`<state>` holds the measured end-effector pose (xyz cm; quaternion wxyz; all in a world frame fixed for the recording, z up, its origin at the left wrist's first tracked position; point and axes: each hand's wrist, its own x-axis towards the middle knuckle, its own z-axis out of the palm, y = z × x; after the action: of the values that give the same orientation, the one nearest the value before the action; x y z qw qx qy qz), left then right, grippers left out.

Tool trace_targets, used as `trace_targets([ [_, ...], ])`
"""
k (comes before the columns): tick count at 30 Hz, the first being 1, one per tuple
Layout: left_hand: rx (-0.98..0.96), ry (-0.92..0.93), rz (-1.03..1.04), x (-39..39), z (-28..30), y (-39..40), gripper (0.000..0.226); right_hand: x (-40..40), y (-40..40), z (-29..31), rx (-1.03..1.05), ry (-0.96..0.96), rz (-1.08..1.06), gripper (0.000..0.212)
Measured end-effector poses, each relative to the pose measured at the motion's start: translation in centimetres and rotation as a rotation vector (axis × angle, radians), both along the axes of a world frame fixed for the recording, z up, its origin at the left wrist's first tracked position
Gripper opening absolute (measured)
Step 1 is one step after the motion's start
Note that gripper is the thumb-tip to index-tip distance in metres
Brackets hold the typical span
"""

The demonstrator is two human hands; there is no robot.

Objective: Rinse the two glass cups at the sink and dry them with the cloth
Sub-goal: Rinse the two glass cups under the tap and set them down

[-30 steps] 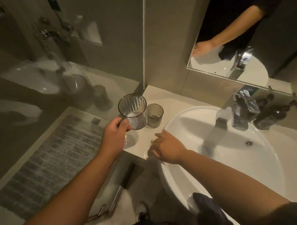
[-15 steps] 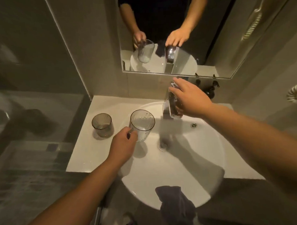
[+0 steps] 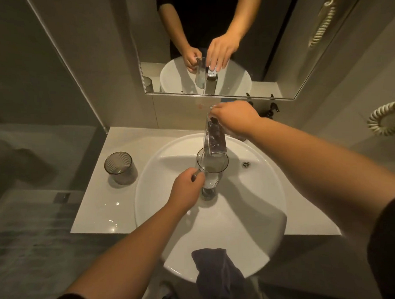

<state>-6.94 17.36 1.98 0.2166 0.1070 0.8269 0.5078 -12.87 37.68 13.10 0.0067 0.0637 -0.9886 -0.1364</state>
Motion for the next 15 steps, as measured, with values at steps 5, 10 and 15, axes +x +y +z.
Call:
trace_targets([
  [5,0.023,-0.029,0.007,0.1,-0.7,0.9,0.027,-2.0,0.4,1.8,-0.024,-0.101,-0.036,0.043],
  [10,0.027,-0.044,0.016,-0.1,-1.3,0.8,0.032,-1.7,0.9,0.9,-0.178,-0.102,-0.053,0.051],
  [15,0.024,-0.026,0.014,-0.6,-1.3,0.5,0.030,3.9,2.6,-0.5,-0.870,-0.070,-0.179,0.091],
])
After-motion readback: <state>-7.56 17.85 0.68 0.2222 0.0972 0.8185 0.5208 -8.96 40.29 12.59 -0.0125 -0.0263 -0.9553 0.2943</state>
